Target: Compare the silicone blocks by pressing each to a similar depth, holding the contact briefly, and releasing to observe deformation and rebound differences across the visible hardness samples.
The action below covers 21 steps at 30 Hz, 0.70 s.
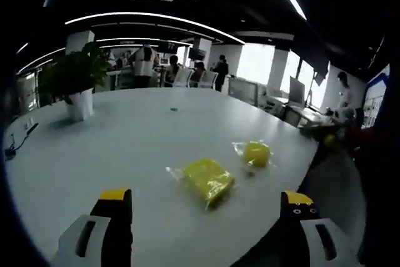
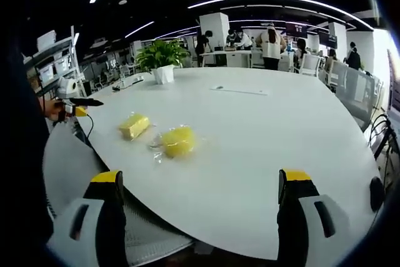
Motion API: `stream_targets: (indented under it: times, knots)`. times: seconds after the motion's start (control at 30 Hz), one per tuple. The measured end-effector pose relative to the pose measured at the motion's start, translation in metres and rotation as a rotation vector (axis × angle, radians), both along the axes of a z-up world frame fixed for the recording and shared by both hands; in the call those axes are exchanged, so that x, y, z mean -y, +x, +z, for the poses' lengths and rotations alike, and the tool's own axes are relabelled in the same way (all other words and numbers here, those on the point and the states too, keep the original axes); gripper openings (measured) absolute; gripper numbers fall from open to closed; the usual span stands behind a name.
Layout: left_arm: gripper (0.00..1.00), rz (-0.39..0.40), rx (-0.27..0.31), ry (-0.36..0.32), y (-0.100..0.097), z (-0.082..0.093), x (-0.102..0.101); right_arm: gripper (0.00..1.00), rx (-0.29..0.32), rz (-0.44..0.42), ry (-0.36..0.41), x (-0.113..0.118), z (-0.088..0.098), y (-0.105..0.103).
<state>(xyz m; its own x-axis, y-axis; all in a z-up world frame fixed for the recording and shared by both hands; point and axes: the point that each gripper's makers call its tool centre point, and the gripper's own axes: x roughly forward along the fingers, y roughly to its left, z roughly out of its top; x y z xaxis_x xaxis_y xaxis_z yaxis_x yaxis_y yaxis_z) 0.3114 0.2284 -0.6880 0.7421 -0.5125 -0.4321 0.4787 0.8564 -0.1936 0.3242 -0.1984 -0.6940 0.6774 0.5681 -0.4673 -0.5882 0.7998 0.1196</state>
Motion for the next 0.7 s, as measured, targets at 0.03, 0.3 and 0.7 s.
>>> stream_targets:
  times: [0.03,0.3,0.7]
  knots:
    - [1.0,0.01,-0.004,-0.003,-0.002,0.0,-0.004,0.97,-0.002,0.002,0.001,0.0,0.0,-0.001]
    - [1.0,0.036,-0.004,-0.027,-0.005,0.007,-0.011,0.97,-0.008,-0.003,0.009,0.002,-0.001,-0.004]
    - [1.0,0.012,-0.008,-0.027,-0.011,0.012,-0.003,0.97,0.001,-0.004,0.008,0.005,0.001,-0.004]
